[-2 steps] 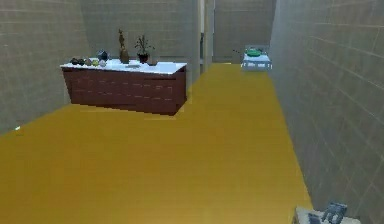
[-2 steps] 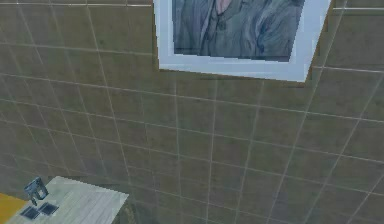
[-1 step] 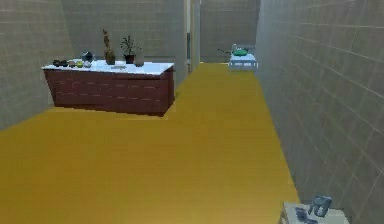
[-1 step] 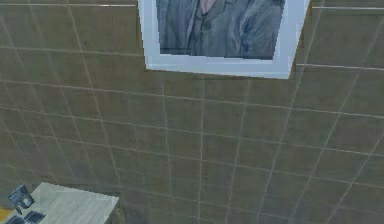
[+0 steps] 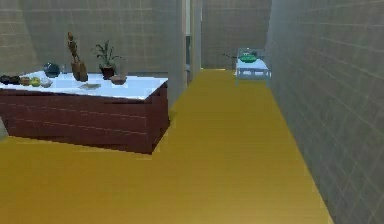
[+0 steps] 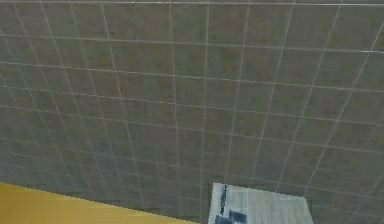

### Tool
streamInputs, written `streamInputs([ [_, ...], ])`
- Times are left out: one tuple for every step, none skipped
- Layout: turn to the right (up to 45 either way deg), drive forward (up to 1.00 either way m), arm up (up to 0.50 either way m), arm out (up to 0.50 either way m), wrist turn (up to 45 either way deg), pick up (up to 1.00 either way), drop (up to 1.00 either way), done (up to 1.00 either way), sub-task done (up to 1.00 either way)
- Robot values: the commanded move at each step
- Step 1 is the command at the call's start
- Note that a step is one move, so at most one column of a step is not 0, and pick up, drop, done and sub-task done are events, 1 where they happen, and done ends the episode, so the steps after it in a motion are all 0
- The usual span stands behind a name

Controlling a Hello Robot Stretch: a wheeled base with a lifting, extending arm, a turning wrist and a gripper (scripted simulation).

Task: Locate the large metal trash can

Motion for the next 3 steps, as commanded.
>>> streamInputs([
  [0.0, 0.15, 0.00, 0.00, 0.0, 0.00, 0.00, 0.00, 0.00],
  [6.0, 0.00, 0.00, 0.00, 0.0, 0.00, 0.00, 0.00, 0.00],
  [3.0, 0.00, 0.00, 0.00, 0.0, 0.00, 0.00, 0.00, 0.00],
])
